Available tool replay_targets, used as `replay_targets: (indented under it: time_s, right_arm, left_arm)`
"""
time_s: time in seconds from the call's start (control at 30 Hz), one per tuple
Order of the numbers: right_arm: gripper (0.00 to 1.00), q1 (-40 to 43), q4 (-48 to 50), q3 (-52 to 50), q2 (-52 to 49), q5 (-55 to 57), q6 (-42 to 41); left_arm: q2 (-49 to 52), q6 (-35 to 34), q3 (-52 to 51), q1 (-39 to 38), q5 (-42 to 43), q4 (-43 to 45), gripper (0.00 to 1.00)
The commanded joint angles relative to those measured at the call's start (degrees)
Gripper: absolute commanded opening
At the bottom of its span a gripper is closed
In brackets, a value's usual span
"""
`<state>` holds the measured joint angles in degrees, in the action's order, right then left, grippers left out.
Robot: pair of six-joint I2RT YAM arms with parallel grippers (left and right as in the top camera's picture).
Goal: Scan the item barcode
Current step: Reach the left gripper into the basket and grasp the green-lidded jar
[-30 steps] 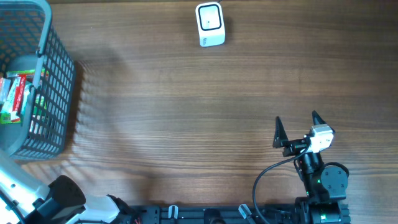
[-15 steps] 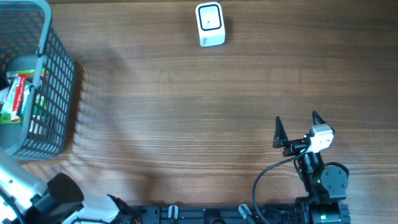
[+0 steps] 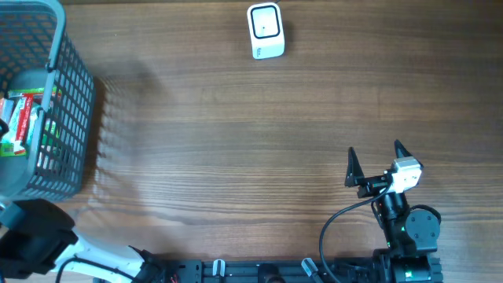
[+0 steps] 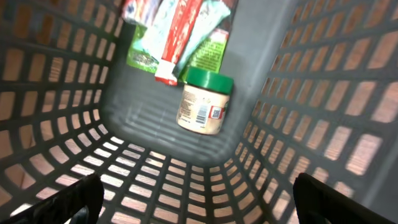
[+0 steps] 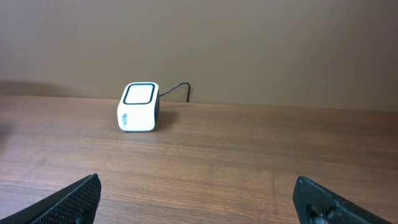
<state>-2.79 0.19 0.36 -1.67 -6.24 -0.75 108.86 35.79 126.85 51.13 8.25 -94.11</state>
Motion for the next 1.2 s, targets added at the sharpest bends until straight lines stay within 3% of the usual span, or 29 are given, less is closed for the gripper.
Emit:
replay_targets:
  time_s: [0.0, 0.23, 0.7, 1.17]
  right_arm:
    - [1.0, 0.4, 0.2, -0.1, 0.0, -0.3, 0.4]
    - [1.0, 0.4, 0.2, -0.1, 0.0, -0.2, 0.4]
    - [1.0, 0.4, 0.2, -0.1, 0.0, -0.2, 0.4]
    - [1.0, 0.4, 0.2, -0.1, 0.0, -0.3, 0.3]
  left_arm:
    - [2.4, 6.5, -0.3, 0.9, 1.8, -1.1, 0.92]
    - [3.3, 9.0, -8.5, 0.9, 2.2, 1.5, 0.88]
    - [3.3, 8.8, -28.3, -0.1, 1.6, 20.4, 0.91]
    - [3.4, 5.3, -36.8, -3.5, 0.0, 32.3, 0.88]
